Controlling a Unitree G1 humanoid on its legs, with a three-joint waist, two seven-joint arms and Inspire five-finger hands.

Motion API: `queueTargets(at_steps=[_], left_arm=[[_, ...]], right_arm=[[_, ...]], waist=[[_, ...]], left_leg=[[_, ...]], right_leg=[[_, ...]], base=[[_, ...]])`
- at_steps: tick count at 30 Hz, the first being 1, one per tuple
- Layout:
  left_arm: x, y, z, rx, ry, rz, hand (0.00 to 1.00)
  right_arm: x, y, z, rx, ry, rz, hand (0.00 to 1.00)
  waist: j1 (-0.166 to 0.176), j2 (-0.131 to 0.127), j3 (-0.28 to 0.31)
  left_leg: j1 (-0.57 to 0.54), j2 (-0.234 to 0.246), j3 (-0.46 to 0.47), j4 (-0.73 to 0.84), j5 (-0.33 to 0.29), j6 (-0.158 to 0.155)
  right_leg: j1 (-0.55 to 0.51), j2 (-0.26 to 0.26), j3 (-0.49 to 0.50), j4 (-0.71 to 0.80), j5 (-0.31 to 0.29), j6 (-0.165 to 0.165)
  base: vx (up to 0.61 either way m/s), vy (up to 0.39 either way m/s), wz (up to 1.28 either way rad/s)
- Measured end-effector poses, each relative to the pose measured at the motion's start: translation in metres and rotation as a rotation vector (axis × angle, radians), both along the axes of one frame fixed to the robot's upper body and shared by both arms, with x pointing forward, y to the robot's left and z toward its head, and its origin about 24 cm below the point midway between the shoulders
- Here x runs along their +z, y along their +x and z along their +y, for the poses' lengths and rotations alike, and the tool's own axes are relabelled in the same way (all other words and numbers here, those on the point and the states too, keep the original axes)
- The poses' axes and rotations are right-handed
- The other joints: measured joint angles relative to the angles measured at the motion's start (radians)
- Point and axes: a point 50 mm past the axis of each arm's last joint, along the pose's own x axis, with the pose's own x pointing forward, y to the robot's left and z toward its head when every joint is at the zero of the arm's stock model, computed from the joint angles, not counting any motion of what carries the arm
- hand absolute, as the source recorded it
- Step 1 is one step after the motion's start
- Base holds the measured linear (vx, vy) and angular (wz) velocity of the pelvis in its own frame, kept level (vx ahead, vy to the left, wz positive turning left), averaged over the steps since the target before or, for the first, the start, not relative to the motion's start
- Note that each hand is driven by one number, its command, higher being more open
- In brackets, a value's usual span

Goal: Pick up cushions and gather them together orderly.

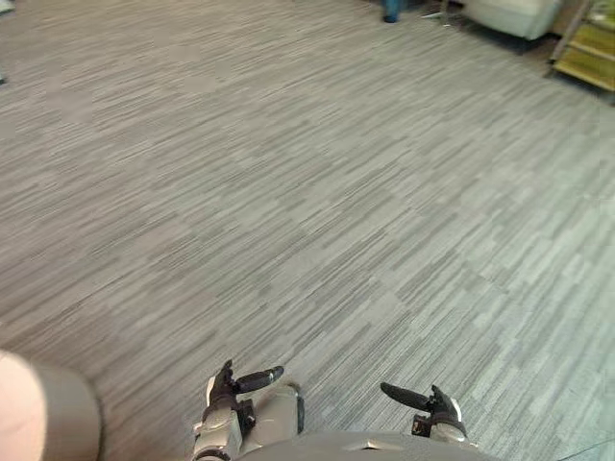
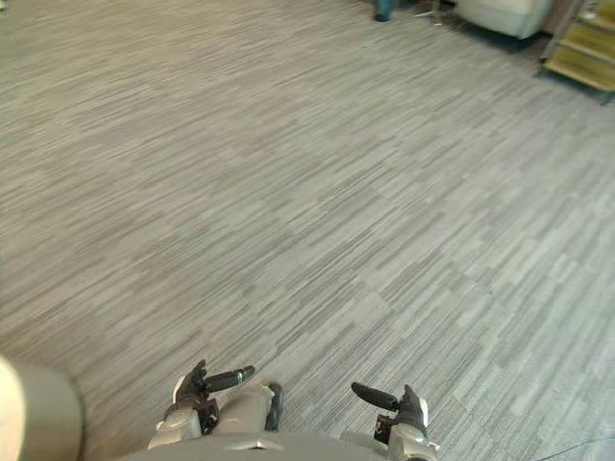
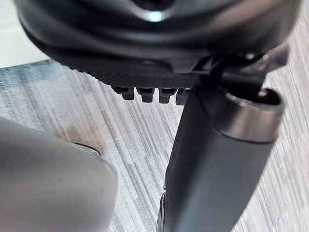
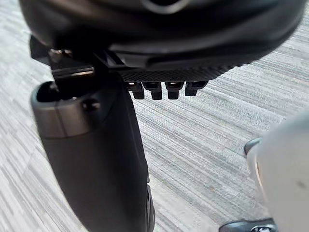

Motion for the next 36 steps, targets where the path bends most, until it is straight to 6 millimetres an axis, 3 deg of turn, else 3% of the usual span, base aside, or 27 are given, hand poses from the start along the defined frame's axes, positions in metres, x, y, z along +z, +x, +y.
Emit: queueTargets(at_steps=[1,2,4,5,6,7,9,10,11,13,14,15,16,17,18,20,21,23,24,25,27,29,31,32,33,34,36], left_arm=[[0.000,0.000,-0.002,-0.004,-0.004,0.000,1.00],[-0.001,0.002,-0.005,-0.019,-0.008,0.003,1.00],[-0.003,-0.001,-0.008,-0.044,-0.011,0.029,1.00],[-0.003,-0.001,-0.008,-0.044,-0.011,0.029,1.00],[-0.004,-0.003,-0.008,-0.043,-0.013,0.039,1.00],[-0.005,-0.005,-0.007,-0.048,-0.011,0.050,1.00],[-0.006,-0.006,-0.005,-0.100,0.006,0.067,1.00],[-0.007,-0.008,-0.003,-0.124,0.017,0.082,1.00],[-0.008,-0.009,-0.007,-0.122,0.006,0.088,1.00],[-0.009,-0.007,-0.012,-0.129,-0.012,0.085,1.00],[-0.010,-0.007,-0.020,-0.124,-0.035,0.086,1.00],[-0.010,-0.008,-0.020,-0.114,-0.043,0.084,1.00],[-0.010,-0.008,-0.020,-0.104,-0.044,0.082,1.00],[-0.007,-0.004,-0.019,-0.081,-0.047,0.055,1.00],[-0.006,-0.001,-0.018,-0.081,-0.041,0.038,1.00],[-0.002,0.006,-0.013,-0.086,-0.024,0.006,1.00],[0.002,0.012,-0.011,-0.089,-0.013,-0.027,1.00],[0.005,0.017,-0.010,-0.081,-0.012,-0.057,1.00],[0.007,0.020,-0.011,-0.082,-0.012,-0.073,1.00],[0.007,0.020,-0.013,-0.083,-0.015,-0.076,1.00],[0.007,0.018,-0.011,-0.068,-0.016,-0.077,1.00],[0.009,0.024,-0.009,-0.072,-0.010,-0.091,1.00],[0.009,0.023,-0.006,-0.070,-0.003,-0.086,1.00],[0.009,0.021,-0.005,-0.074,0.000,-0.080,1.00],[0.007,0.019,-0.006,-0.094,0.001,-0.064,1.00],[0.006,0.019,-0.006,-0.117,0.007,-0.047,1.00],[0.003,0.015,-0.007,-0.146,0.009,-0.012,1.00]], right_arm=[[0.001,0.002,-0.002,-0.001,-0.003,-0.014,1.00],[0.003,0.007,-0.004,-0.003,-0.008,-0.035,1.00],[0.006,0.011,-0.006,0.017,-0.023,-0.056,1.00],[0.006,0.011,-0.006,0.018,-0.023,-0.056,1.00],[0.007,0.015,-0.005,0.030,-0.026,-0.066,1.00],[0.007,0.019,-0.005,0.033,-0.025,-0.071,1.00],[0.007,0.026,-0.005,0.049,-0.023,-0.069,1.00],[0.006,0.023,-0.008,0.060,-0.031,-0.050,1.00],[0.006,0.024,-0.014,0.065,-0.043,-0.042,1.00],[0.006,0.024,-0.019,0.053,-0.053,-0.037,1.00],[0.005,0.018,-0.025,0.023,-0.058,-0.017,1.00],[0.003,0.008,-0.029,-0.004,-0.061,0.010,1.00],[0.003,0.009,-0.029,-0.001,-0.064,0.008,1.00],[0.004,0.008,-0.030,0.010,-0.076,0.004,1.00],[0.004,0.009,-0.028,0.024,-0.079,0.003,1.00],[0.003,0.011,-0.022,0.033,-0.067,0.001,1.00],[0.003,0.014,-0.017,0.033,-0.054,-0.006,1.00],[0.004,0.019,-0.013,0.024,-0.042,-0.017,1.00],[0.004,0.021,-0.012,0.017,-0.035,-0.023,1.00],[0.004,0.020,-0.012,0.017,-0.035,-0.020,1.00],[0.001,0.014,-0.009,0.023,-0.025,0.011,1.00],[0.000,0.015,-0.003,0.027,-0.010,0.009,1.00],[-0.002,0.008,0.001,0.024,0.001,0.023,1.00],[-0.002,0.008,0.002,0.025,0.004,0.023,1.00],[-0.001,0.009,0.002,0.030,0.001,0.014,1.00],[0.001,0.011,0.001,0.035,-0.001,-0.003,1.00],[0.003,0.015,-0.003,0.044,-0.016,-0.026,1.00]], waist=[[-0.002,0.009,0.006],[-0.003,0.019,0.016],[-0.013,0.030,0.020],[-0.013,0.030,0.020],[-0.013,0.032,0.023],[-0.019,0.033,0.024],[-0.037,0.031,0.026],[-0.049,0.035,0.024],[-0.045,0.056,0.020],[-0.045,0.074,0.026],[-0.056,0.091,0.035],[-0.063,0.101,0.035],[-0.062,0.103,0.036],[-0.055,0.114,0.050],[-0.051,0.112,0.055],[-0.034,0.093,0.062],[-0.018,0.080,0.070],[0.000,0.069,0.077],[0.000,0.071,0.080],[0.001,0.074,0.080],[0.020,0.060,0.072],[0.021,0.037,0.066],[0.025,0.027,0.060],[0.027,0.021,0.058],[0.023,0.016,0.059],[0.020,0.011,0.062],[-0.001,0.014,0.064]], left_leg=[[0.039,0.001,0.001,-0.011,-0.022,0.003],[0.092,0.002,0.002,-0.027,-0.045,0.001],[0.225,0.023,0.019,-0.110,-0.066,-0.009],[0.227,0.024,0.020,-0.111,-0.066,-0.009],[0.293,0.048,0.044,-0.177,-0.064,-0.014],[0.337,0.071,0.062,-0.228,-0.059,-0.022],[0.393,0.093,0.071,-0.284,-0.051,-0.038],[0.409,0.101,0.053,-0.288,-0.044,-0.048],[0.412,0.131,0.039,-0.279,-0.039,-0.055],[0.401,0.139,0.000,-0.239,0.009,-0.075],[0.397,0.142,-0.031,-0.179,0.069,-0.093],[0.339,0.152,-0.066,0.011,0.144,-0.094],[0.311,0.157,-0.081,0.087,0.171,-0.095],[0.162,0.183,-0.113,0.429,0.171,-0.097],[0.090,0.187,-0.113,0.548,0.125,-0.098],[0.002,0.170,-0.103,0.585,0.067,-0.089],[-0.075,0.139,-0.090,0.525,0.014,-0.072],[-0.143,0.097,-0.083,0.332,-0.010,-0.055],[-0.184,0.051,-0.099,0.099,0.017,-0.055],[-0.194,0.031,-0.110,-0.014,0.058,-0.060],[-0.172,0.002,-0.103,-0.125,0.256,-0.062],[-0.190,-0.023,-0.077,-0.055,0.204,-0.023],[-0.164,-0.023,-0.050,0.022,0.142,0.011],[-0.131,-0.023,-0.039,0.018,0.120,0.012],[-0.065,-0.024,-0.027,-0.002,0.078,0.019],[-0.006,-0.028,-0.026,-0.018,0.043,0.021],[0.122,-0.028,-0.032,-0.063,0.011,0.030]], right_leg=[[-0.049,-0.012,-0.033,0.129,0.028,0.055],[-0.099,-0.037,-0.099,0.264,0.028,0.055],[-0.186,-0.107,-0.312,0.314,-0.008,-0.020],[-0.187,-0.108,-0.314,0.313,-0.008,-0.020],[-0.216,-0.113,-0.396,0.221,-0.024,-0.049],[-0.248,-0.104,-0.448,0.104,-0.017,-0.055],[-0.301,-0.063,-0.463,-0.134,0.095,-0.081],[-0.286,-0.029,-0.459,-0.197,0.247,-0.176],[-0.270,-0.004,-0.462,-0.205,0.249,-0.183],[-0.262,0.015,-0.459,-0.204,0.219,-0.197],[-0.220,0.022,-0.463,-0.215,0.192,-0.206],[-0.147,0.044,-0.461,-0.266,0.172,-0.207],[-0.124,0.049,-0.456,-0.287,0.170,-0.207],[-0.021,0.091,-0.434,-0.371,0.161,-0.213],[0.030,0.107,-0.419,-0.407,0.157,-0.219],[0.102,0.113,-0.391,-0.461,0.156,-0.219],[0.160,0.111,-0.359,-0.503,0.157,-0.219],[0.206,0.099,-0.323,-0.541,0.148,-0.205],[0.241,0.081,-0.300,-0.566,0.124,-0.187],[0.254,0.072,-0.289,-0.569,0.110,-0.178],[0.290,0.039,-0.237,-0.589,0.070,-0.155],[0.295,-0.001,-0.210,-0.569,0.055,-0.140],[0.249,-0.022,-0.167,-0.375,0.056,-0.134],[0.209,-0.030,-0.163,-0.252,0.059,-0.116],[0.107,-0.047,-0.166,0.019,0.126,-0.015],[0.029,-0.072,-0.173,0.216,0.163,0.021],[-0.071,-0.129,-0.258,0.400,0.128,-0.035]], base=[[0.39,0.099,-0.54],[0.38,0.066,-0.23],[0.43,0.009,-0.08],[0.33,-0.041,-0.12],[0.35,-0.075,-0.17],[0.58,-0.162,-0.24],[0.62,-0.204,-0.13],[0.45,-0.176,-0.18],[0.57,-0.239,-0.30],[0.63,-0.294,-0.33],[0.66,-0.306,-0.15],[0.52,-0.215,-0.12],[0.47,-0.175,-0.22],[0.45,-0.128,-0.31],[0.43,-0.126,-0.32],[0.32,-0.064,-0.41],[0.46,-0.022,-0.72],[0.42,0.032,-0.70],[0.32,0.091,-0.49],[0.61,0.184,-0.56],[0.58,0.168,-0.61],[0.58,0.131,-0.40],[0.53,0.115,-0.29],[0.53,0.108,-0.36],[0.40,0.067,-0.35],[0.50,0.071,-0.27],[0.53,0.007,-0.04]])
